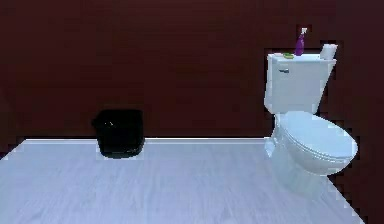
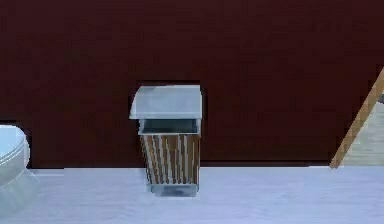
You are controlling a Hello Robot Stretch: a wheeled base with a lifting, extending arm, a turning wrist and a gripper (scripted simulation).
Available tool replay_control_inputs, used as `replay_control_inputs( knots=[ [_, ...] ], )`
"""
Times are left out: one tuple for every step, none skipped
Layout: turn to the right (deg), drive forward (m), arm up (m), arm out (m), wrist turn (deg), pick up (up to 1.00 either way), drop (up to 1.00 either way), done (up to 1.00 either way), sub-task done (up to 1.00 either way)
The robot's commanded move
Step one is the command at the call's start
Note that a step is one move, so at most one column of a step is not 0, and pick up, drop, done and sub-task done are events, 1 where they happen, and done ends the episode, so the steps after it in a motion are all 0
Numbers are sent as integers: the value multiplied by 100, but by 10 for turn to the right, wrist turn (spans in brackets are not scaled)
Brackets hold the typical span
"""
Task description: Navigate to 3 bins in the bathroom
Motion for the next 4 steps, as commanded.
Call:
replay_control_inputs(
  knots=[
    [0, 100, 0, 0, 0, 0, 0, 0, 0],
    [0, 25, 0, 0, 0, 0, 0, 0, 0],
    [-450, 0, 0, 0, 0, 0, 0, 0, 0],
    [0, 0, 0, 0, 0, 0, 0, 100, 0]
  ],
)
